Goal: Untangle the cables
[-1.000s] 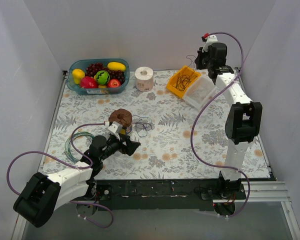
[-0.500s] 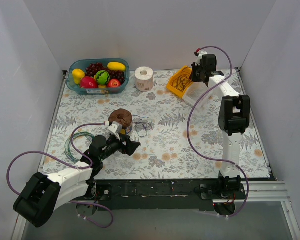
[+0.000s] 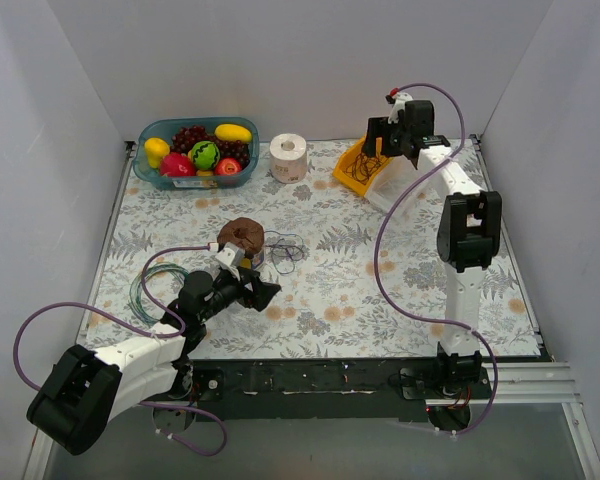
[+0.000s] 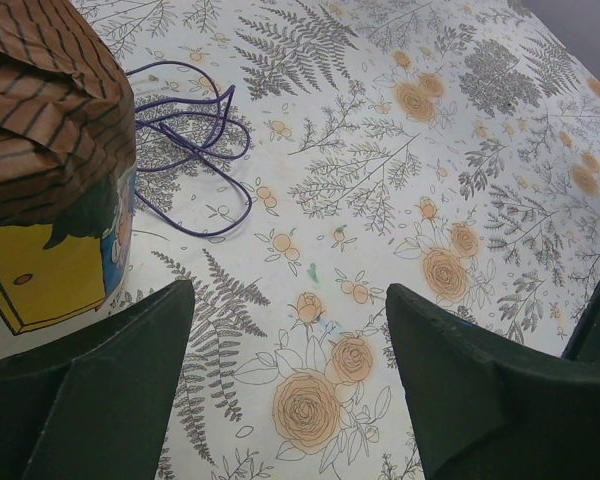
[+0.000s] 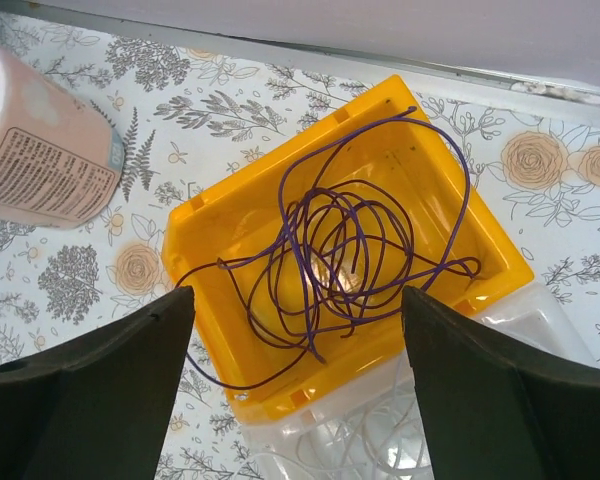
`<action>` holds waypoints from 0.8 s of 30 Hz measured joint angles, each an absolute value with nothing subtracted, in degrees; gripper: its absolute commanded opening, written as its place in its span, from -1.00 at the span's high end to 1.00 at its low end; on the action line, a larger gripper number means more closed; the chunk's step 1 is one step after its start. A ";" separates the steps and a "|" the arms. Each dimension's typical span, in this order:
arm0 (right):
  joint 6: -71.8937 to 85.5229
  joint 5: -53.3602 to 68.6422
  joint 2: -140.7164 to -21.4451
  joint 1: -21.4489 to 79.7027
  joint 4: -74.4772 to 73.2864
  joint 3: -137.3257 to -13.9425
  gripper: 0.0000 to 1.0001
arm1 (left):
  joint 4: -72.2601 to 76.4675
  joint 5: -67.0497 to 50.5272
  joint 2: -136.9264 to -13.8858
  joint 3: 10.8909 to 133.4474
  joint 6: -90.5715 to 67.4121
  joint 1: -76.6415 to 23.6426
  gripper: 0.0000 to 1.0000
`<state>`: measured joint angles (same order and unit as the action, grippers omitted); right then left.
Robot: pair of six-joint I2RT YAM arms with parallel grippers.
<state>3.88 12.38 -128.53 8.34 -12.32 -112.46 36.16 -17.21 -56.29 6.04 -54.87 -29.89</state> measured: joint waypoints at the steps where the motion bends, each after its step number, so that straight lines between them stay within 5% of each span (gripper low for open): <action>1: 3.42 12.60 -128.16 8.36 -12.56 -112.44 -0.85 | 36.18 -17.21 -56.29 6.04 -54.87 -29.82 -0.54; 7: 1.21 15.27 -118.93 8.71 -12.29 -107.20 -0.89 | 36.32 -17.21 -56.27 6.04 -54.87 -29.74 -0.52; 14: -11.03 29.26 -97.23 16.29 -6.55 -86.37 -0.93 | 34.26 -17.23 -53.39 6.83 -54.39 -28.80 -0.55; 24: -17.54 32.29 -104.60 33.19 -7.97 -75.09 -0.94 | 26.63 -19.07 -41.78 10.22 -52.18 -26.96 -0.59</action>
